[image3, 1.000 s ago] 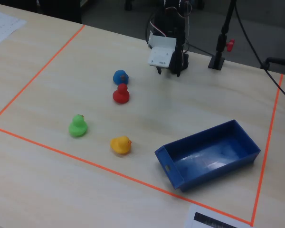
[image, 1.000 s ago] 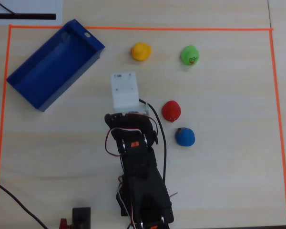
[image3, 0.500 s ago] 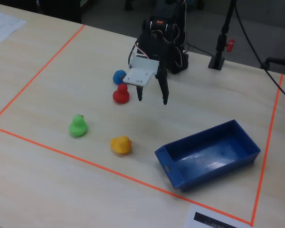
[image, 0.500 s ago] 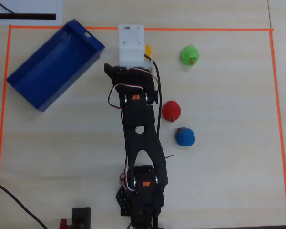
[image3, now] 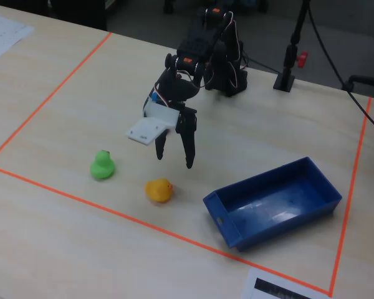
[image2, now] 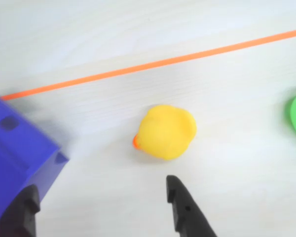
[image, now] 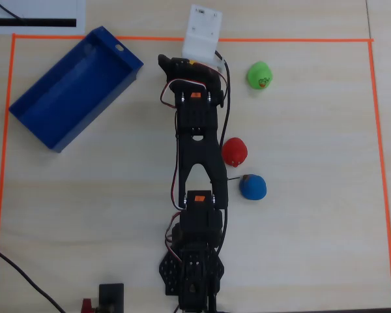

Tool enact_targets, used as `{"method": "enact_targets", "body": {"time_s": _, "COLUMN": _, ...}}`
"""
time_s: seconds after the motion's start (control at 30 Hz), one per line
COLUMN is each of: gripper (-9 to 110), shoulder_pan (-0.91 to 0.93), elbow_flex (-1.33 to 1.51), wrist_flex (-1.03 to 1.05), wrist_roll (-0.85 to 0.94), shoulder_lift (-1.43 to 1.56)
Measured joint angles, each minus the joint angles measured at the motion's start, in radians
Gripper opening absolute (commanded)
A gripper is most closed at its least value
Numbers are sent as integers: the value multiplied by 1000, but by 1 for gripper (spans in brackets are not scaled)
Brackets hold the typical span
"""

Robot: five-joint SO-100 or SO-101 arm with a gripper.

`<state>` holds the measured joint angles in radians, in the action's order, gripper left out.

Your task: Grasp yellow duck and put it into box.

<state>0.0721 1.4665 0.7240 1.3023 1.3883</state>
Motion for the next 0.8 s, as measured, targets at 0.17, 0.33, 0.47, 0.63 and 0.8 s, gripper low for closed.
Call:
{"method": "enact_targets", "body": {"time_s": 0.17, "gripper": 39, "shoulder_pan": 14, "elbow_flex": -29, "wrist_flex": 17, "wrist_roll": 21, "shoulder_lift": -107}}
{"method": "enact_targets", "body": {"time_s": 0.33, "gripper": 40, "shoulder_pan": 18, "elbow_flex": -57, "wrist_flex": 21, "wrist_roll": 63, "shoulder_lift": -190}}
{"method": "enact_targets", "body": {"time_s": 0.47, "gripper": 41, "shoulder_pan": 38, "elbow_flex": -150, "wrist_flex": 21, "wrist_roll": 67, "shoulder_lift": -272}}
{"method": "enact_targets", "body": {"time_s": 0.63, "gripper": 41, "shoulder_pan": 37, "elbow_flex": -264, "wrist_flex": 28, "wrist_roll": 67, "shoulder_lift": -360}}
{"method": "enact_targets", "body": {"time_s": 0.8, "gripper": 35, "shoulder_pan": 40, "elbow_flex": -348, "wrist_flex": 46, "wrist_roll": 67, "shoulder_lift": -420}}
